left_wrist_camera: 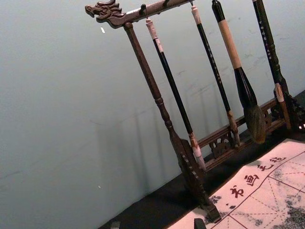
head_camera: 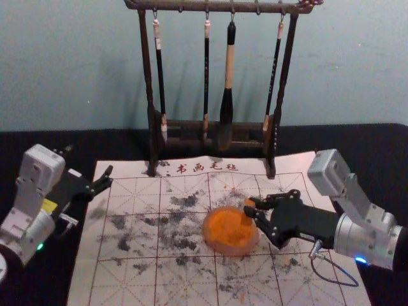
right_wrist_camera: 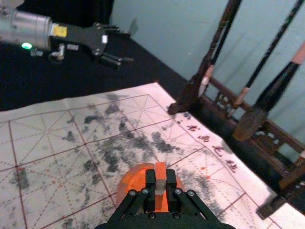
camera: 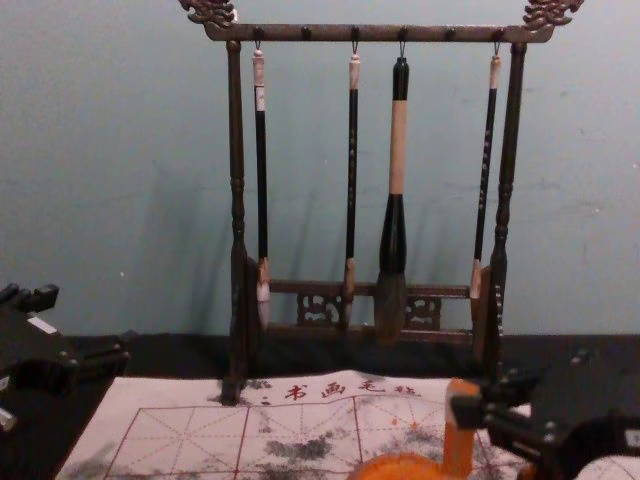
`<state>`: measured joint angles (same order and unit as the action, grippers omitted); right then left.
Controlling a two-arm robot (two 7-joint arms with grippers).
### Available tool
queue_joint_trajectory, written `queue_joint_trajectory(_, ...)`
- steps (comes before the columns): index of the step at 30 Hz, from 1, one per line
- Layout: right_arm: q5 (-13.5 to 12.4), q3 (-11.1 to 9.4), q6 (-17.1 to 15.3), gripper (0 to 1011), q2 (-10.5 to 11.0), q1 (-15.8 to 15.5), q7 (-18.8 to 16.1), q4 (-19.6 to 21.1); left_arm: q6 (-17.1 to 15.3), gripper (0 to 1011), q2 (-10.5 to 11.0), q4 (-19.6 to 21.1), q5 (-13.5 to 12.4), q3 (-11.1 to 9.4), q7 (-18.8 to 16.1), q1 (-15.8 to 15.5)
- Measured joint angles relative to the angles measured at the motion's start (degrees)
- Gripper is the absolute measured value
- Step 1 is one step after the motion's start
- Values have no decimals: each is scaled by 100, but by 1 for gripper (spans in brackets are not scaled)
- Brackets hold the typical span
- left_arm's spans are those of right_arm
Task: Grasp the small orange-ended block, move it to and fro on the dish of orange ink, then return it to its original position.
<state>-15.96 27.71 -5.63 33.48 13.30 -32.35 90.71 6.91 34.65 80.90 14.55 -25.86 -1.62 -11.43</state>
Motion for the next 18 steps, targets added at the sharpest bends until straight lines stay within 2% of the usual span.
queue_joint_trajectory(9, 185, 250, -2, 83, -50, 141, -149, -152, 0, 1001, 0, 0, 0, 0, 0, 0)
queue_joint_trajectory(18, 329, 377, 9, 83, -189, 242, -118, -266, 0, 1001, 0, 0, 0, 0, 0, 0)
